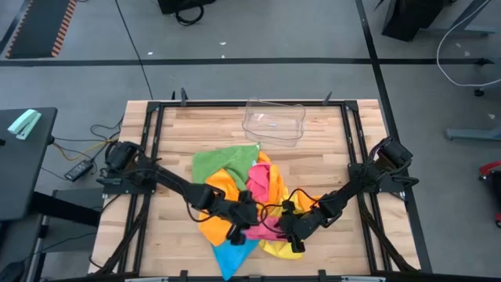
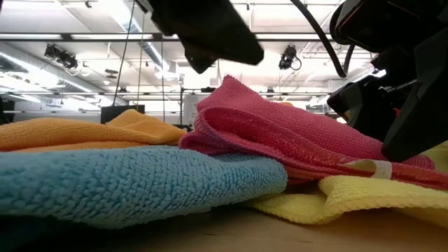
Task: Fold microfiber towels
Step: Fold the pink microfiber cloth
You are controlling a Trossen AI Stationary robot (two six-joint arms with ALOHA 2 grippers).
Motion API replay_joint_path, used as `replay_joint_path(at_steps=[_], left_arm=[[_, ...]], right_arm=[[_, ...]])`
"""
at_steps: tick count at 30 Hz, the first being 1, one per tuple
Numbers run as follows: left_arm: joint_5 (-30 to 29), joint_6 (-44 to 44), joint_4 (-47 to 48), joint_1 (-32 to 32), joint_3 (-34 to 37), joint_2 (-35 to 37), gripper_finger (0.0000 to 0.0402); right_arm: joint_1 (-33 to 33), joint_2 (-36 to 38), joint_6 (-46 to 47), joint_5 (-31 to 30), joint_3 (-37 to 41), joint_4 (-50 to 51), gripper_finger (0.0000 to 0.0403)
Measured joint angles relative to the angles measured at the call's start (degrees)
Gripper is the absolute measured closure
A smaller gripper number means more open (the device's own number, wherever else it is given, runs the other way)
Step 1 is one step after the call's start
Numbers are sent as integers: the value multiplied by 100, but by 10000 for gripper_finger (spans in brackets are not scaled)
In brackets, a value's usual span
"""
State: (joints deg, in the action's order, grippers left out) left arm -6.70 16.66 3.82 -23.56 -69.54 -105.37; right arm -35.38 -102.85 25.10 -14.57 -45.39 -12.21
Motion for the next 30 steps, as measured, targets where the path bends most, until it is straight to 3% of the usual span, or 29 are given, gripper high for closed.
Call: replay_joint_path(at_steps=[5,12,21,30], left_arm=[[186,73,473,87,9,-246,363],[1057,-349,424,-269,2,-480,364],[961,-729,93,-424,0,-437,373],[386,-733,-288,-220,-4,-364,375]], right_arm=[[0,0,-4,0,0,0,201],[0,0,-12,-44,0,-4,201],[0,0,-13,-51,0,-15,201],[0,0,-20,-50,1,-28,201]])
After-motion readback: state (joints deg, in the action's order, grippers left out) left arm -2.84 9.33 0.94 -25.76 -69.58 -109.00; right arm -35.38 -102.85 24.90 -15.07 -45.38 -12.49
